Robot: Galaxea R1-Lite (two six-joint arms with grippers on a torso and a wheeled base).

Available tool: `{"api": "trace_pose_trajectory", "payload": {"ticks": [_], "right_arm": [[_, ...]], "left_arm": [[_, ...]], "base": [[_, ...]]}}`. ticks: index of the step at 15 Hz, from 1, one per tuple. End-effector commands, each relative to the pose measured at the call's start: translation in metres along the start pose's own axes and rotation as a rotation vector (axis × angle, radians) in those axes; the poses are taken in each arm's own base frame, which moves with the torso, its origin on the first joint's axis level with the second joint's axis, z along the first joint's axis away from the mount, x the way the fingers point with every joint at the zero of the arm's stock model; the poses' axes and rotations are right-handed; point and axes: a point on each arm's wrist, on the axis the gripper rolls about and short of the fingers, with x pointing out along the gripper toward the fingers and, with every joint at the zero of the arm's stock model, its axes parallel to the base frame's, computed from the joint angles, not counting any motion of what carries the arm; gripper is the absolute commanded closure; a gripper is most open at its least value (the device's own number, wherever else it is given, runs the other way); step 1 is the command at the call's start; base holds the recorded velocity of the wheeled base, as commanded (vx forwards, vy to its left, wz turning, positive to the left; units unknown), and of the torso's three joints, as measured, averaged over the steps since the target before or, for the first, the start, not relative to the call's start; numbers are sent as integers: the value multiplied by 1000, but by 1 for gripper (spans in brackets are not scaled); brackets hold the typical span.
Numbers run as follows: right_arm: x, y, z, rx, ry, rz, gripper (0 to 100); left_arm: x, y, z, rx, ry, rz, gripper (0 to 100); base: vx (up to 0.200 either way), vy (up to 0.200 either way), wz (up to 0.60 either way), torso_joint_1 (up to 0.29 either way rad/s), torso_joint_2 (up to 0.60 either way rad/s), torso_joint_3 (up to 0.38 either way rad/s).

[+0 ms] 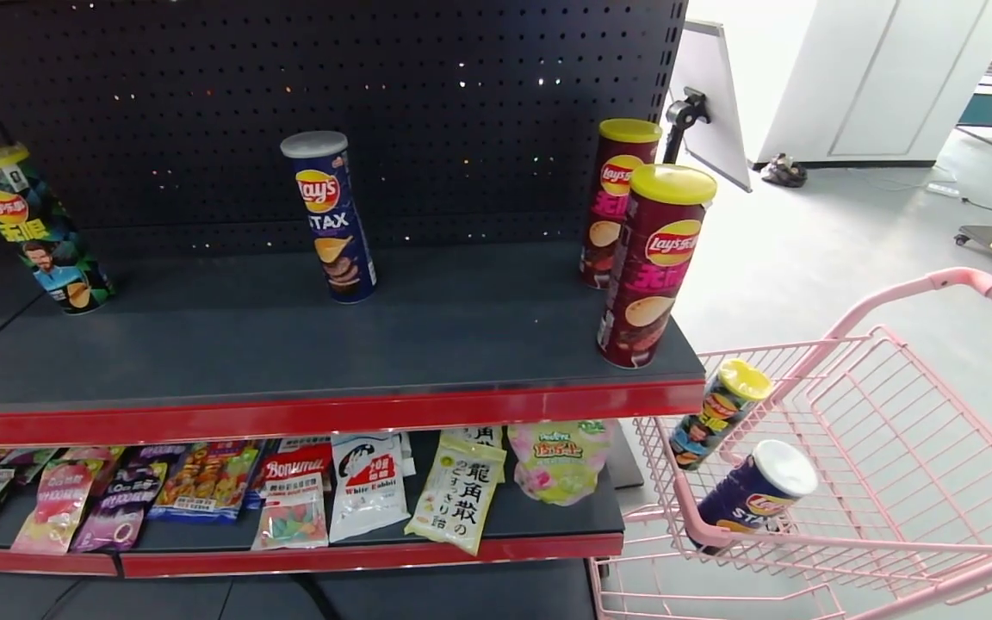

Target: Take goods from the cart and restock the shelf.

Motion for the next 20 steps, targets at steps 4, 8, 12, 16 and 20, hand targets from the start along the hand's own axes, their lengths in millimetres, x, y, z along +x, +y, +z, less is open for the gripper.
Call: {"api": "trace_pose_trajectory", "payload": {"ticks": [4, 8, 12, 16, 20], "right_arm": [[0, 0, 0, -1, 1, 0, 0], [0, 0, 0, 1, 1, 0, 0], [0, 0, 0, 2, 1, 0, 0], [0, 0, 0, 2, 1, 0, 0], [0, 0, 0, 2, 0, 0, 0]], "left_arm": [[0, 0, 0, 0, 2, 1, 0], [0, 0, 0, 0, 2, 1, 0], [0, 0, 0, 0, 2, 1, 0], [0, 0, 0, 0, 2, 1, 0], [0, 0, 0, -1, 0, 1, 0]], "base": [[0, 0, -150, -1, 1, -1], [0, 0, -600, 3, 0, 0], [0, 0, -150, 1, 3, 2], [0, 0, 0, 0, 0, 0], [0, 0, 0, -59, 149, 88]]}}
